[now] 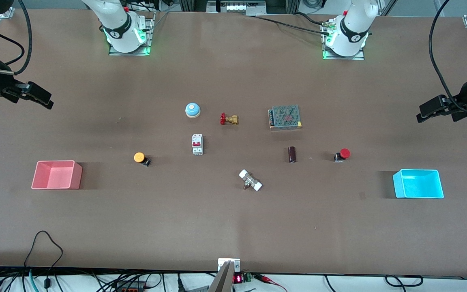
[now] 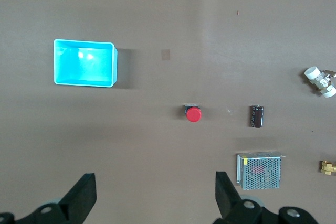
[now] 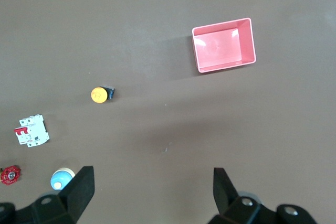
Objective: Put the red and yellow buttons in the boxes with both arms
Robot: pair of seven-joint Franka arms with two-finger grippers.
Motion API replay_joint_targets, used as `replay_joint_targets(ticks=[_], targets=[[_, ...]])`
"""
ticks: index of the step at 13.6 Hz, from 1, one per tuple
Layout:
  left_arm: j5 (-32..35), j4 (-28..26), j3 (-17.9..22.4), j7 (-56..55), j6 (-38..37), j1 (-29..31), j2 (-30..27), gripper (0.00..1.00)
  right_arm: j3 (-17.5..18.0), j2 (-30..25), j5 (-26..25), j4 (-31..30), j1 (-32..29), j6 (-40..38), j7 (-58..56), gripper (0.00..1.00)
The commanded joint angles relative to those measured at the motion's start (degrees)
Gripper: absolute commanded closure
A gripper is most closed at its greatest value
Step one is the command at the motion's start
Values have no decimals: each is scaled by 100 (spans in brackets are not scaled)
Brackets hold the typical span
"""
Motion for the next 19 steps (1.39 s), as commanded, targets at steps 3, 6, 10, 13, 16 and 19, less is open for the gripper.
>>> replay_joint_targets(ticks=[3,6,10,13,16,19], targets=[[74,-172,-7,127,-33,30,-120,0,-74,-62,84,-19,25,-37,-68,0],[74,-233,-24,48,-68,-31,99,0,-206,-54,84,-19,149,-37,-68,0],[56,-321,-191,-40,-24,-58,792,0,-796,-45,84,-19,711,-29,-77,0],[-66,-304,-306,-49,37,-93,1355,0,-796,-45,76,-10,729,-20,-77,0],[-278,-426,-306,-49,501,-163,1681,0,-830,-36,75,-1,790,-11,-77,0],[-278,-1153,-306,-58,1510,-313,1752,0,-954,-36,40,-1,993,-2,-68,0]])
